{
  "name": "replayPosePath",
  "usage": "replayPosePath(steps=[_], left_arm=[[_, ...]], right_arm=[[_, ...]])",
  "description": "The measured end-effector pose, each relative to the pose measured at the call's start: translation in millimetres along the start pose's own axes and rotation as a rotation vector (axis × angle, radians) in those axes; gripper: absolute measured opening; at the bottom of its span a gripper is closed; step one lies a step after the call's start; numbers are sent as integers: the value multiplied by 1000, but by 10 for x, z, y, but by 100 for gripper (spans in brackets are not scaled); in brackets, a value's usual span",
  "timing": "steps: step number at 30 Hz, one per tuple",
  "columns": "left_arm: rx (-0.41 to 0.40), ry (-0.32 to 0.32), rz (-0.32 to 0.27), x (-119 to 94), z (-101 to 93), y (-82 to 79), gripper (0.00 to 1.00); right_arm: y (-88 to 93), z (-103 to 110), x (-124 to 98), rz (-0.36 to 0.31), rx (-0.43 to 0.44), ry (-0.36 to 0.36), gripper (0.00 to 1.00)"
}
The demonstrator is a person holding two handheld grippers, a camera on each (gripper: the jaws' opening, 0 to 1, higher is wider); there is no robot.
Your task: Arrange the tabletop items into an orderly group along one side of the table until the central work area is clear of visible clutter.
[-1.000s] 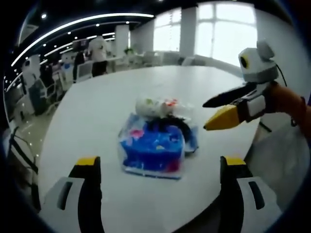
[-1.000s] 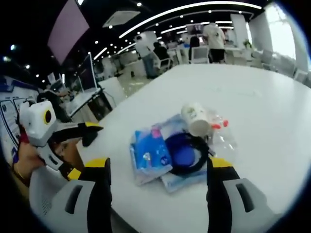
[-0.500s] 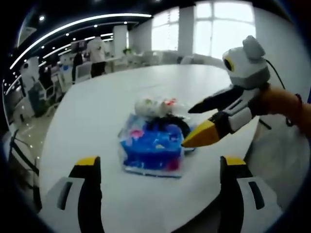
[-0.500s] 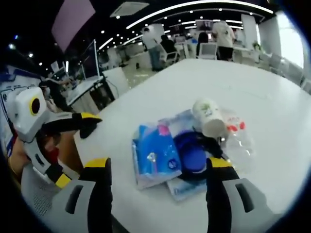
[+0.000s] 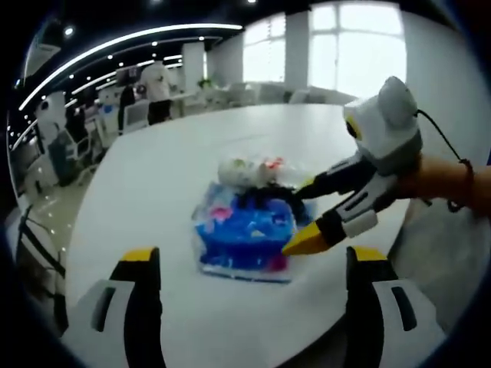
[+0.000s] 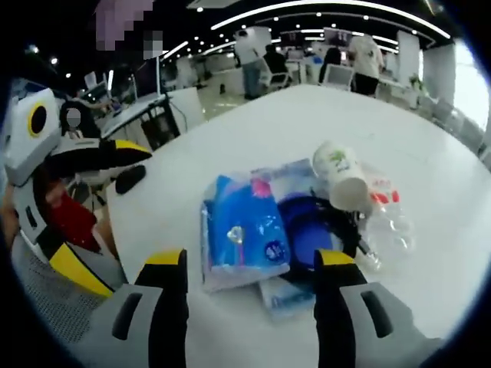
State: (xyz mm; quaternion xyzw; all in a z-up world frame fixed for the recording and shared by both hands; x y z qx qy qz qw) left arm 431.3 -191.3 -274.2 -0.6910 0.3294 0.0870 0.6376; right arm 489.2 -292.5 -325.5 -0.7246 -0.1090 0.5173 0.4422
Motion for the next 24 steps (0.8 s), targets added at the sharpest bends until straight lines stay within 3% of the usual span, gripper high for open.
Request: replayPosePath(steps=[5,10,12,19,24], left_arm=[[12,4,20,10,-13,31,98],[25,7,29,17,-18,44,97],[28,8,33,19,-20,50,97],[-6,33,-21,1,-47,-35,97],[3,31,-6,8,-52,-8,96]], right_arm=[[92,25,73,8,17,-40,65],[128,7,126,10,17,-23,62],[139,-6,142,15,10,-14,56],[153,-12,150,14,30,-23,53],[148,-5,142,9,24,-34,49]])
Point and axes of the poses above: the point that each gripper's makers call its tool centre point, and the gripper's own axes: x roughly forward along the fingers, z roughly to its left, y roughly out of its underside, the point moved 3 cm from there along -x, roughly backward along the fingers, and after that the axes turned 11 degrees about -x, right-handed, at the moved point
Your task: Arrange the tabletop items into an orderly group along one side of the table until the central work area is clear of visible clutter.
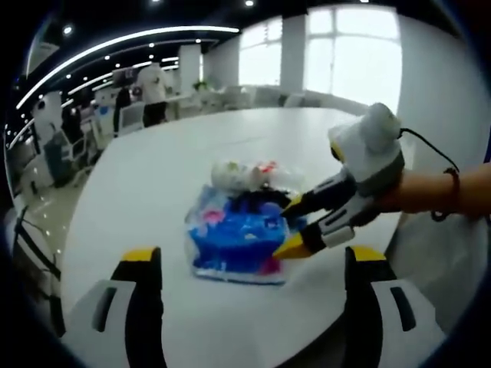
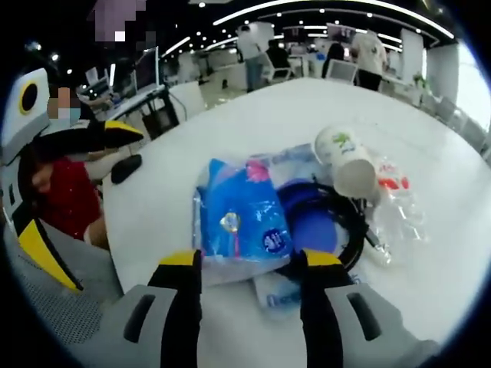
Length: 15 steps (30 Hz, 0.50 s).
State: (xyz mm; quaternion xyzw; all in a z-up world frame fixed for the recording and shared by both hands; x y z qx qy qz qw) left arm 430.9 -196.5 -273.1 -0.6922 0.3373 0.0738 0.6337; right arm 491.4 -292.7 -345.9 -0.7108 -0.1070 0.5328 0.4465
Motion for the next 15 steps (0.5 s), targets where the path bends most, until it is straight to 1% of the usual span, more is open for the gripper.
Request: replayPosePath(steps=[1,3,4,5,9,10,11,12,15], left_arm=[[1,0,1,0,-1,2,96],[0,0,4,0,-2,6,96],[1,0,5,1,-3,8,96],[0,1,2,1,-6,4,96],[-1,4,6,8,-13,10,95],[3,1,11,9,-8,18,95],[5,0,11,9,-7,18,95],[7,1,8,8,-11,10,95],[6,1,8,8,-9,10,94]], right_arm=[[-6,0,-3,-1,-2,-3,47],[5,9,-15,11,-6,-4,38],[16,-10,-16,20,-25,6,36],[22,-12,-17,21,-29,1,35],[23,-41,-34,25,-21,4,24],[19,-36,-42,25,-24,0,21],[13,-37,-48,24,-26,-1,14],[0,-14,-57,21,-35,-18,8],[-19,3,-60,18,-50,-26,5]])
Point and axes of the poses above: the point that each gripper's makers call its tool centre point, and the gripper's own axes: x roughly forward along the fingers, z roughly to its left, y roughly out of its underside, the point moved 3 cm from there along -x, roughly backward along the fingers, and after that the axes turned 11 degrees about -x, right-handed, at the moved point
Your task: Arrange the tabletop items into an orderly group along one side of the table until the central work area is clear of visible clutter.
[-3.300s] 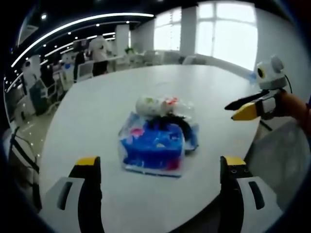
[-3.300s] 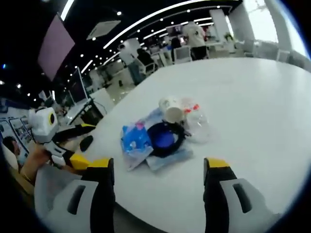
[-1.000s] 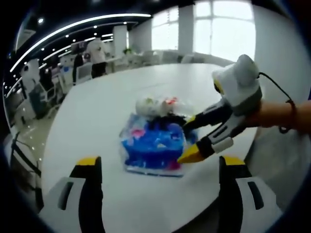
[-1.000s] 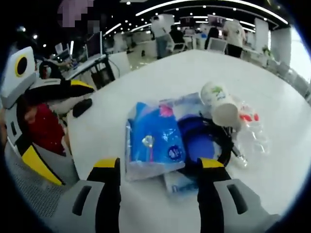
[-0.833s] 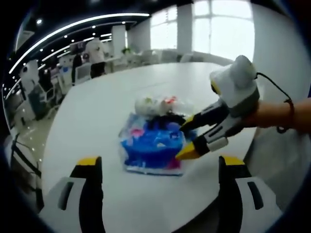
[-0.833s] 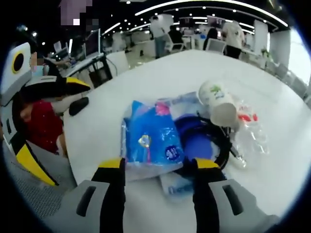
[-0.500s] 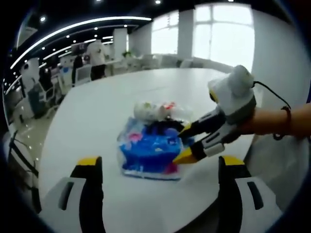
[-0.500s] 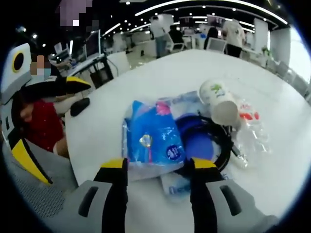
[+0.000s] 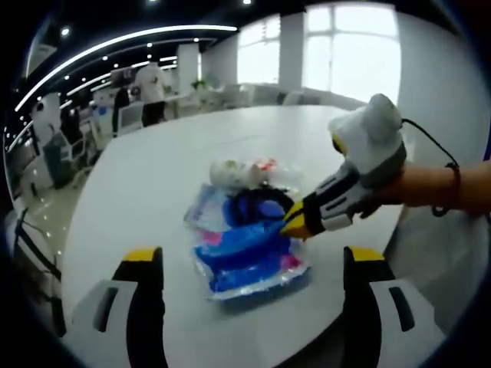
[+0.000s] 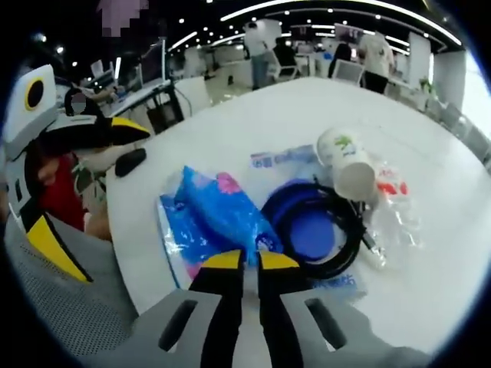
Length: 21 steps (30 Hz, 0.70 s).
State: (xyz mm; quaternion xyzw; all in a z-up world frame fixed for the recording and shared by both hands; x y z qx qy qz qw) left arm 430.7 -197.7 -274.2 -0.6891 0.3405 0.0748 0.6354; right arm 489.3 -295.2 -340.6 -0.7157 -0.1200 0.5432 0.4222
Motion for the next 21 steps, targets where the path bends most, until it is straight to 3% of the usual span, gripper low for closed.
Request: replayPosePath(steps=[5,13,17,21], left_arm=[[4,-7,3,-3,12,5,94],[-30,-43,-29,-29,90,-32,89],[-42,-59,-26,-38,121,-20,87],[-40,-75,-35,-48,156,-25,84]], right_arm=[[-5,23,-10,-1,-2,-25,2],[-126,-3,-122,-18,-73,-35,1],[-163,-29,-191,-9,-154,-22,1],[-241,-39,-272,-34,-153,-37,1]])
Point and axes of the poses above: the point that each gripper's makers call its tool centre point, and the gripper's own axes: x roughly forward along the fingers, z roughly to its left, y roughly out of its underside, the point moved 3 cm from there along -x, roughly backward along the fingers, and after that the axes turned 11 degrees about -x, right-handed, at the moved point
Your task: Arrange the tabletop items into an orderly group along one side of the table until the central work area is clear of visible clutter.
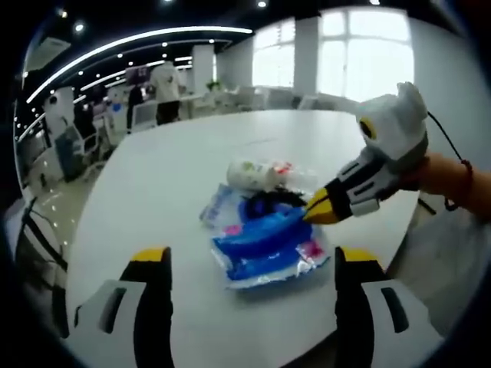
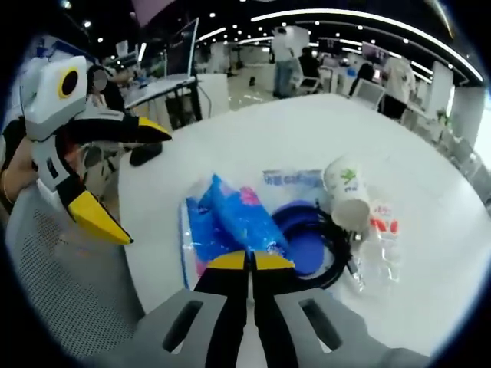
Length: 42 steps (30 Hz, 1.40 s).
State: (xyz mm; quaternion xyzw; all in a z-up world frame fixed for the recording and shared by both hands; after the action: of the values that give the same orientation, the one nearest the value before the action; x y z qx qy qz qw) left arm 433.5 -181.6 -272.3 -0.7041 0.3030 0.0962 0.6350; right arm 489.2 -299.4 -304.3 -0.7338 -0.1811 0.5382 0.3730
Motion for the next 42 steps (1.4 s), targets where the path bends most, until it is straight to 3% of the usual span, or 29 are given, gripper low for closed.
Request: replayPosePath(steps=[16,22,32,42], left_arm=[[22,10,3,10,-5,11,79],[29,24,12,21,-30,26,77],[33,40,38,20,-53,75,62],[45,44,47,18,-58,91,48]], right_arm=[[-228,190,-246,-86,-182,-150,1],[-280,224,-304,-117,-203,-183,1],[-344,246,-378,-160,-200,-208,1],[-311,248,-387,-145,-202,-218,1]])
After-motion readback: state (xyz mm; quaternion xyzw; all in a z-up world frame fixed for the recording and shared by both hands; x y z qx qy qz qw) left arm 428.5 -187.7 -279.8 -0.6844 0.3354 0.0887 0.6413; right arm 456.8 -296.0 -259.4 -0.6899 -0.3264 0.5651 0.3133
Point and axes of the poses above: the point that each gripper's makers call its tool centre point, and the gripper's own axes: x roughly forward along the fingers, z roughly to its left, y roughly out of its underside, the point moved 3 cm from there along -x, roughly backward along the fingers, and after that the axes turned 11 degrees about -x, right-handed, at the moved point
